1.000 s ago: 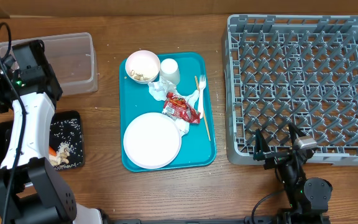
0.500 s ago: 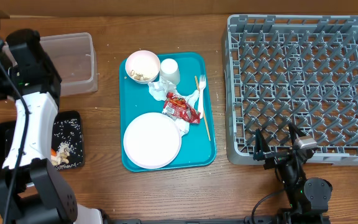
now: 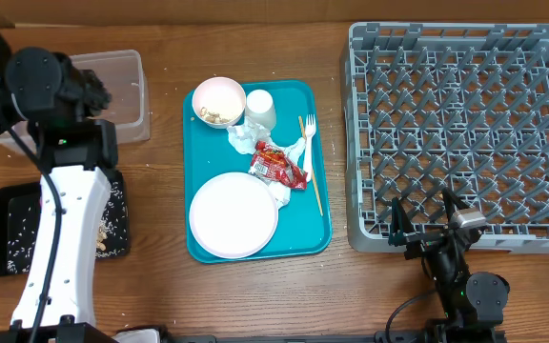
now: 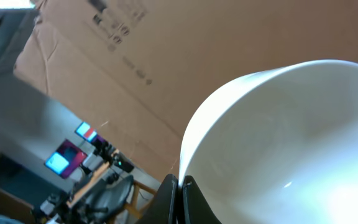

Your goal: Sort waste into correct bins and load items into the dishwasher rack

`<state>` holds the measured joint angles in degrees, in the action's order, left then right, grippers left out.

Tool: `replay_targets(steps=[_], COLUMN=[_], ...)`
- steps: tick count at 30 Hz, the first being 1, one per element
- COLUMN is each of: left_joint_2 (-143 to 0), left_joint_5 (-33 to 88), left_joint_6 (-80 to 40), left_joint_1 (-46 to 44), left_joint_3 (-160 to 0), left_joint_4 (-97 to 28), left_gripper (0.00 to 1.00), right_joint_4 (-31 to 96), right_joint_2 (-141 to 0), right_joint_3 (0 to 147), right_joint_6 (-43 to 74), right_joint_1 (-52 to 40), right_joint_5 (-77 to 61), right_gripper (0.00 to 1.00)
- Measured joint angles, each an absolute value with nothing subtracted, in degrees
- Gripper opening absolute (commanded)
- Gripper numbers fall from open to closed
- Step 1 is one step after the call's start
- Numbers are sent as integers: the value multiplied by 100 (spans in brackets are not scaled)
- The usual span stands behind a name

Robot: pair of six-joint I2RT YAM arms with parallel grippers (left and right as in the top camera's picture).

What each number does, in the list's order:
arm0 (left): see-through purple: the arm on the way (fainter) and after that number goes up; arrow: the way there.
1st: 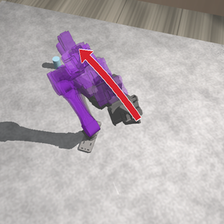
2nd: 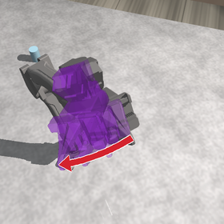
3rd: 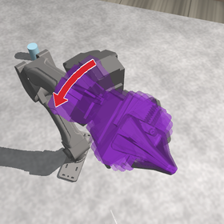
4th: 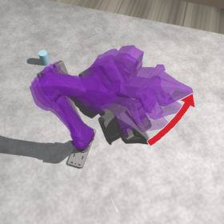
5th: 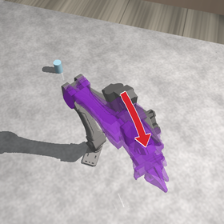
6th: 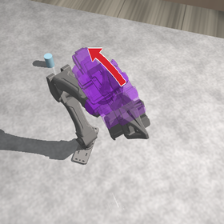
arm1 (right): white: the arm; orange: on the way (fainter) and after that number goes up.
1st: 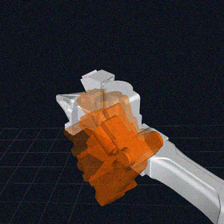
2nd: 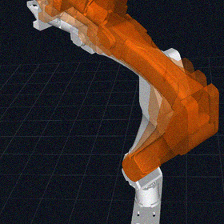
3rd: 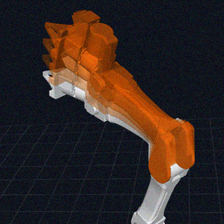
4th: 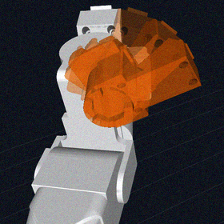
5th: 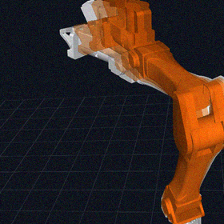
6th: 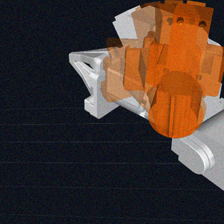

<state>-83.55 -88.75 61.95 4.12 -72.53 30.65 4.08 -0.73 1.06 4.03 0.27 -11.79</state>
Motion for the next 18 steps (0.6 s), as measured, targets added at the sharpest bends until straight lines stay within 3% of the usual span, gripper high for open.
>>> replay_targets(steps=[6, 18], left_joint_2=[-8621, -8755], left_joint_5=[-8827, -7758], left_joint_6=[6193, 5642], left_joint_1=[336, 222], left_joint_3=[-7255, -7249], left_joint_4=[2779, 327], left_gripper=[4, 4], right_joint_4=[405, 401], right_joint_2=[-73, -73], right_joint_3=[106, 106], right_joint_6=[401, 401], right_joint_1=[27, 27], right_joint_5=[-1179, -1177], right_gripper=[100, 100])
